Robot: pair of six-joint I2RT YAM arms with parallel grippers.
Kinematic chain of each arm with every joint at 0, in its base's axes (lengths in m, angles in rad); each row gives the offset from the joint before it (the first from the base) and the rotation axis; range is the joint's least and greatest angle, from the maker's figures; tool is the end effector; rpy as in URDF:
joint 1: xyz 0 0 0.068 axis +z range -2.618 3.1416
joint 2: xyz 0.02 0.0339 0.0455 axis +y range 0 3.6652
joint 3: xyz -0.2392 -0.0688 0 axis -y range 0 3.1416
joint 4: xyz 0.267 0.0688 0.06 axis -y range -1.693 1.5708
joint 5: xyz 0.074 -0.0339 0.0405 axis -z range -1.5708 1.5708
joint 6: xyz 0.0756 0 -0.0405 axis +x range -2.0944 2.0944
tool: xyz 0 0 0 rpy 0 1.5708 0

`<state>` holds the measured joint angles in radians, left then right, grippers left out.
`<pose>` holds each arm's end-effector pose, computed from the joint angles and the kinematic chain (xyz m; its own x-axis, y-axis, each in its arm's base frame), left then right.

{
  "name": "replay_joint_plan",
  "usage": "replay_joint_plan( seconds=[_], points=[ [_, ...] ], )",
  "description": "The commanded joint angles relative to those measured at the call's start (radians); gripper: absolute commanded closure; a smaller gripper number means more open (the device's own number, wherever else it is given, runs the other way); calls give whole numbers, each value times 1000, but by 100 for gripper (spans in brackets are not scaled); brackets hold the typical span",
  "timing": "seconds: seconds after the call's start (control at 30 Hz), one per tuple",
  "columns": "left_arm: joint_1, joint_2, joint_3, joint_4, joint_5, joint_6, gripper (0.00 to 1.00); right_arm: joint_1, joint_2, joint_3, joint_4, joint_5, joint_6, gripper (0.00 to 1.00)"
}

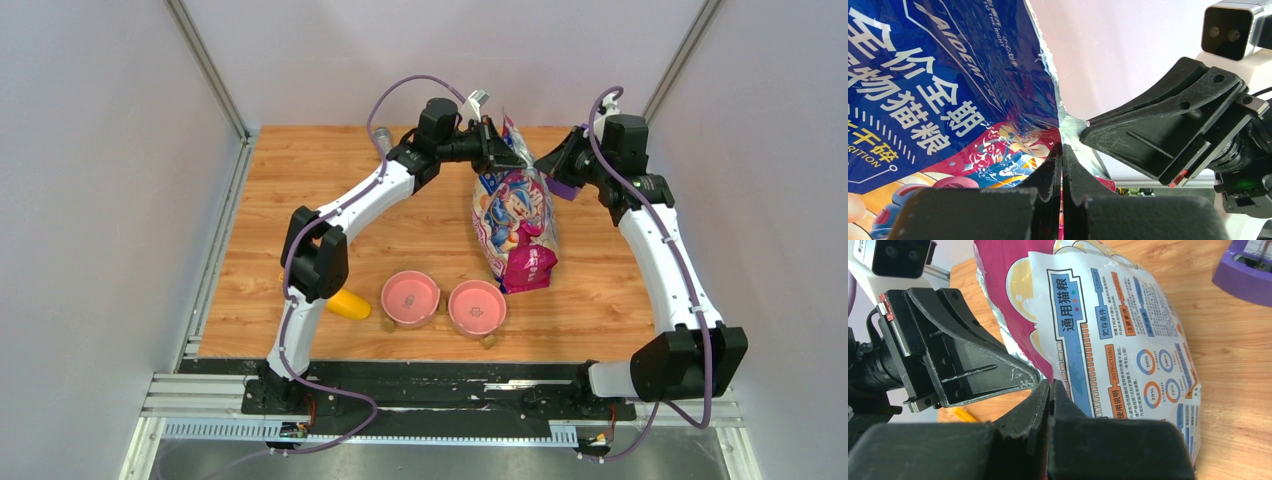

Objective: Serve the pet food

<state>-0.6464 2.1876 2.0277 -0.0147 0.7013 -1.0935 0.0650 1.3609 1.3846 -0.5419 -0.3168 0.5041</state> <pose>0.4187 -0.3770 0.3025 -0.9230 -0.1537 -0.3528 0.3212 0.1973 -0.9262 0.3601 0.0470 0.3415 -0.5930 0.4214 -0.6861 -0.0518 0.8304 0.5547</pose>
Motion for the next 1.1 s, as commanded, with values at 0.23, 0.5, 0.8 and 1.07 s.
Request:
replay_joint_plan(
  seconds=[0.23, 0.5, 0.8, 1.07],
  points=[
    [19, -56, 31, -120, 9, 56, 100, -22, -30, 24, 27, 125, -179, 100],
    [19, -37, 39, -38, 53, 47, 100, -22, -47, 67, 28, -171, -105, 45],
    [16, -28, 46, -1, 80, 53, 100, 4, -13, 49, 13, -289, -175, 38],
    [16, -32, 37, 9, 90, 52, 100, 31, 28, 95, -53, -138, -217, 63]
  ],
)
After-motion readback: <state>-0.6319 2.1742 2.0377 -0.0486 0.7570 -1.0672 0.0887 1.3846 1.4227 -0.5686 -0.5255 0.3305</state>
